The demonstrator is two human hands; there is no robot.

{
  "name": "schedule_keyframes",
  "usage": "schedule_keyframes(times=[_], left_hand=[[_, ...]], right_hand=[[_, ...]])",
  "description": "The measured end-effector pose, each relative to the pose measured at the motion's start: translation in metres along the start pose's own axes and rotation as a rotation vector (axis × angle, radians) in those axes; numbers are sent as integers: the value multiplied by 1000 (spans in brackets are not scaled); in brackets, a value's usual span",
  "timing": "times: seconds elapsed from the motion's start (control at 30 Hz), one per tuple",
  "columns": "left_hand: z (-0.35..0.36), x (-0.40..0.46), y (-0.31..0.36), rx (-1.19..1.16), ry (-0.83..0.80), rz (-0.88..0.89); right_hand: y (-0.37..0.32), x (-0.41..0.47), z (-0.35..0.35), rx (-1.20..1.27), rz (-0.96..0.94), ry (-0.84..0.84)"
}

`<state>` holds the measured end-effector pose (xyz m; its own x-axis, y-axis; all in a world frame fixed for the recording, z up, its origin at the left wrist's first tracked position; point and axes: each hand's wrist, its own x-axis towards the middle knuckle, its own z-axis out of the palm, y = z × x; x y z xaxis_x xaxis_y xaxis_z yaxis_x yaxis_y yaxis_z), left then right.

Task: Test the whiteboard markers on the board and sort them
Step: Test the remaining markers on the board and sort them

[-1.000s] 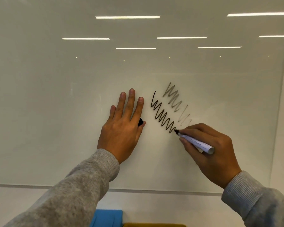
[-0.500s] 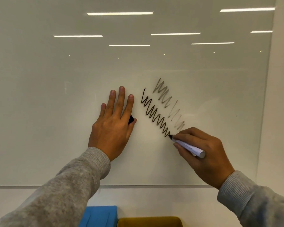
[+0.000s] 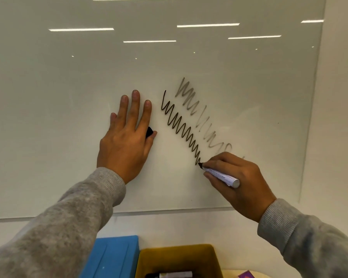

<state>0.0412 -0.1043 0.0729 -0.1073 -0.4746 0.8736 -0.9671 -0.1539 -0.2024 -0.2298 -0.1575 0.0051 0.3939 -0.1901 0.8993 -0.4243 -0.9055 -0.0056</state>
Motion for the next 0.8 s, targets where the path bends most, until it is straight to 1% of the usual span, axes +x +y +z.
schedule_keyframes(times=[0.07, 0.17, 0.3, 0.4, 0.5, 0.63, 0.67, 0.73, 0.8], left_hand=[[0, -1, 0, 0, 1, 1], [1, -2, 0, 7, 0, 1], [2, -2, 1, 12, 0, -4], [3, -2, 1, 12, 2, -3], [3, -3, 0, 7, 7, -3], [4, -3, 0, 2, 2, -6], [4, -3, 0, 4, 2, -7], [3, -3, 1, 4, 4, -6], [3, -3, 1, 5, 8, -6]], right_hand=[[-1, -4, 1, -18, -23, -41], [2, -10, -1, -7, 0, 0], [4, -18, 0, -2, 1, -46], [7, -21, -3, -2, 38, 3], [7, -26, -3, -18, 19, -36], [12, -28, -10, -29, 42, 33], [13, -29, -11, -35, 43, 13], [13, -33, -11, -47, 33, -85], [12, -35, -12, -37, 44, -116]])
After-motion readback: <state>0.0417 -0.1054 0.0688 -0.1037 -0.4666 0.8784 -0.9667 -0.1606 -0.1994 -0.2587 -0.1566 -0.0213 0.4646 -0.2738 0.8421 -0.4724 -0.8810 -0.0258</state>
